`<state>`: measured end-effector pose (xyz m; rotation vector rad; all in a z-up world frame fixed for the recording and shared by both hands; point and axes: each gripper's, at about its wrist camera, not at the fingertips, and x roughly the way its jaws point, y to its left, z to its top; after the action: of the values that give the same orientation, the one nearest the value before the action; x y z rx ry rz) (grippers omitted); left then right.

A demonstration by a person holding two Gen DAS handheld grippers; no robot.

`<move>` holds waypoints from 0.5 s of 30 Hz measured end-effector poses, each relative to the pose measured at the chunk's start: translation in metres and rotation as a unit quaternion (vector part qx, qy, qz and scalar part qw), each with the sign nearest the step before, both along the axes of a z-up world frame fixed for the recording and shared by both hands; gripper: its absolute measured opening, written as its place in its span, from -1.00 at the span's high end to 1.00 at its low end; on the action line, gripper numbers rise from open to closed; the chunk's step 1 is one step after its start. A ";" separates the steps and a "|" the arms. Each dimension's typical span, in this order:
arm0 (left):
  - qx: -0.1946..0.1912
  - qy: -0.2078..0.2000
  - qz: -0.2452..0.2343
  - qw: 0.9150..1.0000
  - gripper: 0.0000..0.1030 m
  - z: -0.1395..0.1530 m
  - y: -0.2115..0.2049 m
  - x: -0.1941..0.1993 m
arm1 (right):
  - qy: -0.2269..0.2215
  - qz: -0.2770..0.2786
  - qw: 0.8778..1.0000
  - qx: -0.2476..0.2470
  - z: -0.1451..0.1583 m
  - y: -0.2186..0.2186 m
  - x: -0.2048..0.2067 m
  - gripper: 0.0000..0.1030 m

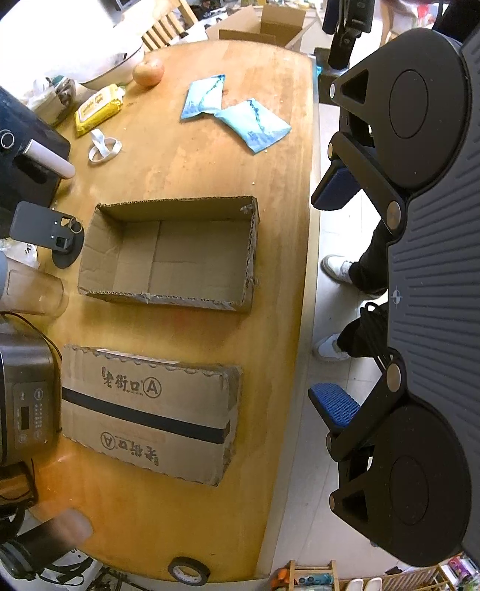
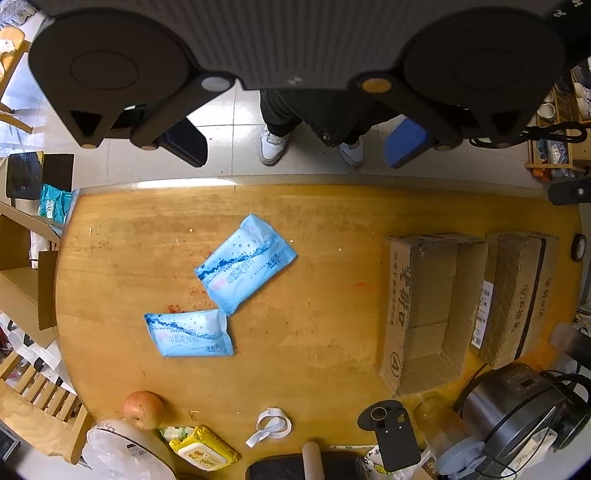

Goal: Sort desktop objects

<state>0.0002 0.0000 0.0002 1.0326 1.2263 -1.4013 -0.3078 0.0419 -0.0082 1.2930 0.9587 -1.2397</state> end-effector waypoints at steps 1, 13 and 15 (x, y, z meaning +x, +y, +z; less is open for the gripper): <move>-0.001 0.002 0.000 1.000 -1.00 0.000 0.000 0.000 | 0.000 0.000 1.000 0.000 0.000 0.000 0.001 -0.99; -0.002 -0.014 -0.010 1.000 -1.00 0.003 -0.003 -0.022 | -0.012 0.003 1.000 -0.008 0.000 0.002 -0.012 -0.99; -0.001 -0.014 -0.011 1.000 -1.00 0.003 -0.003 -0.022 | -0.011 0.003 1.000 -0.005 0.001 0.000 -0.011 -0.99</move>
<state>-0.0220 -0.0034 0.0031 1.0631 1.1951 -1.3994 -0.3192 0.0422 -0.0077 1.2924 0.9392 -1.2224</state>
